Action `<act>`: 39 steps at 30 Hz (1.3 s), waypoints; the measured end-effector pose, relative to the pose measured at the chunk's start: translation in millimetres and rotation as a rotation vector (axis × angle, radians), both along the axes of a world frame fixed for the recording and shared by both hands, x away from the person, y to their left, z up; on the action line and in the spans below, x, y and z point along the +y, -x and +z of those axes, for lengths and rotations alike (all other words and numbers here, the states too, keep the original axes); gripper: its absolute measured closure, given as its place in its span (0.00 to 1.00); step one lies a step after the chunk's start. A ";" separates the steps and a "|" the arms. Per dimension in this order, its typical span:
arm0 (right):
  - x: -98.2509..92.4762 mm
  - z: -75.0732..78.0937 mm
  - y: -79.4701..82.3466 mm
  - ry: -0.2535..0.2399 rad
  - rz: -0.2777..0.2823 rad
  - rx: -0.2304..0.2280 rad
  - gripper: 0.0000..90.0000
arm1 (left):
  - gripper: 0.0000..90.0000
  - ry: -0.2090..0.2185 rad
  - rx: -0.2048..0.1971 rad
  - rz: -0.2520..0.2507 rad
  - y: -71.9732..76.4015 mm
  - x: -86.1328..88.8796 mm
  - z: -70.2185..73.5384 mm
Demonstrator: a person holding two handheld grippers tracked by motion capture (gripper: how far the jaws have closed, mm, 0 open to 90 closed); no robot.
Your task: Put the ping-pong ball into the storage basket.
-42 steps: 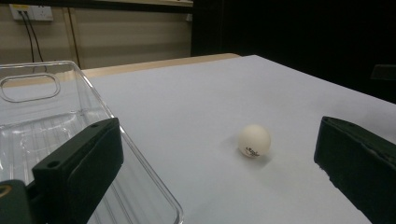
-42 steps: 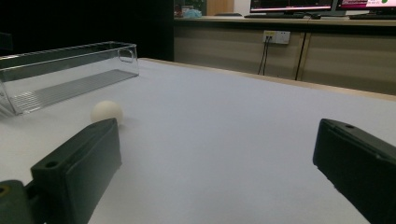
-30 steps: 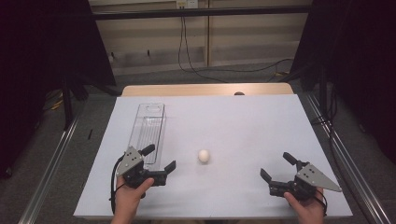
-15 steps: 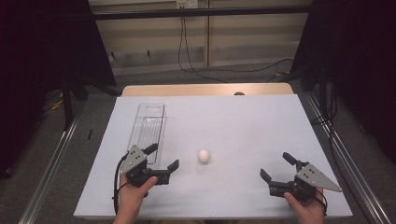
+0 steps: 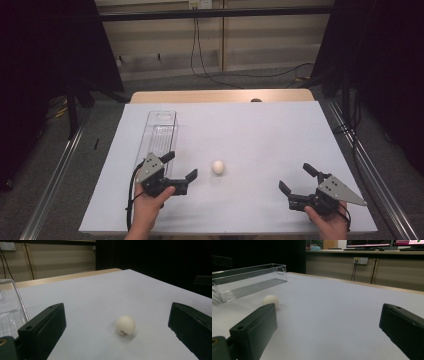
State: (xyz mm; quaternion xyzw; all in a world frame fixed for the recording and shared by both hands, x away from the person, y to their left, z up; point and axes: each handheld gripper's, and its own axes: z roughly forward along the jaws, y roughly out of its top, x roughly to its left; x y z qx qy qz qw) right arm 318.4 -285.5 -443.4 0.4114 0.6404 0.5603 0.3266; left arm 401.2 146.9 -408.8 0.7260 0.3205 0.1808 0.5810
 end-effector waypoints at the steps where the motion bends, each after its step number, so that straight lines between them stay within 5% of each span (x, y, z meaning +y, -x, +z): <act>1: 0.0 0.0 0.0 0.000 0.000 0.000 0.01 | 0.02 0.012 0.000 0.006 0.0 -1.5 0.0; 4: -0.6 0.6 0.6 0.001 0.001 0.000 0.01 | 0.02 -0.016 0.000 -0.008 -0.3 -1.5 0.9; 19: -1.2 0.8 0.7 0.003 -0.004 -0.006 0.01 | 0.02 0.007 0.005 -0.021 -3.9 -12.3 -1.4; 39: -0.9 0.9 0.8 -0.001 -0.002 -0.007 0.01 | 0.02 -0.030 0.014 -0.029 -6.6 -22.8 -5.2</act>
